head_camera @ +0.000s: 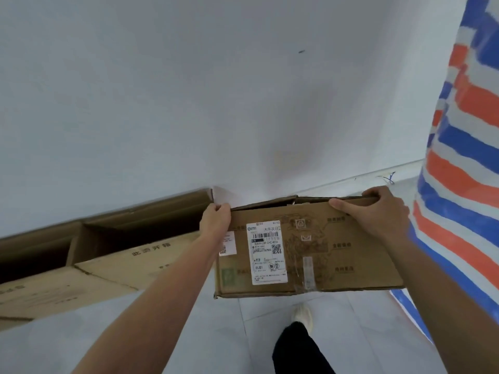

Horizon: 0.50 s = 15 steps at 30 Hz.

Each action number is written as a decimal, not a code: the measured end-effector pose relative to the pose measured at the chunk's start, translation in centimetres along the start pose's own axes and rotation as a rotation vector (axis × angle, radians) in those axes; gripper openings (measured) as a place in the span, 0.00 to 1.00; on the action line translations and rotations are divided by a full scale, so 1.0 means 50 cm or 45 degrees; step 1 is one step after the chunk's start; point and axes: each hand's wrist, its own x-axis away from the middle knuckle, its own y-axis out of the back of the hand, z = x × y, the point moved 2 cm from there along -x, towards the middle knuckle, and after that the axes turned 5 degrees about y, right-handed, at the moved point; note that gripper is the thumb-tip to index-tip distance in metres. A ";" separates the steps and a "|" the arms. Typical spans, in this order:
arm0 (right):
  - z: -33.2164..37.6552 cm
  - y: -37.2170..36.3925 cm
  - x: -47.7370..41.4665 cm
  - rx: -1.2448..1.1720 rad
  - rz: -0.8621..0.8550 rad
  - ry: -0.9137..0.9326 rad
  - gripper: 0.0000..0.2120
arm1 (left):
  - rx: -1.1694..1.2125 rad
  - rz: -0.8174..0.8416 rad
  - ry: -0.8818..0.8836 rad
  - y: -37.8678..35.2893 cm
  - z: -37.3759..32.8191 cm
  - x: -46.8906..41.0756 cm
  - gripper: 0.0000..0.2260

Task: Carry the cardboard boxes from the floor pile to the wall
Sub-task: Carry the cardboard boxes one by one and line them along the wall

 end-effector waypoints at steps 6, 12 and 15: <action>-0.024 -0.146 -0.254 0.070 0.178 -0.031 0.40 | 0.034 0.018 0.323 -0.126 0.033 -0.275 0.23; -0.073 -0.347 -0.398 0.110 0.322 -0.077 0.37 | -0.110 0.017 0.227 -0.192 0.041 -0.422 0.16; -0.120 -0.463 -0.446 0.130 0.366 -0.119 0.36 | -0.283 0.186 0.205 -0.225 0.097 -0.530 0.31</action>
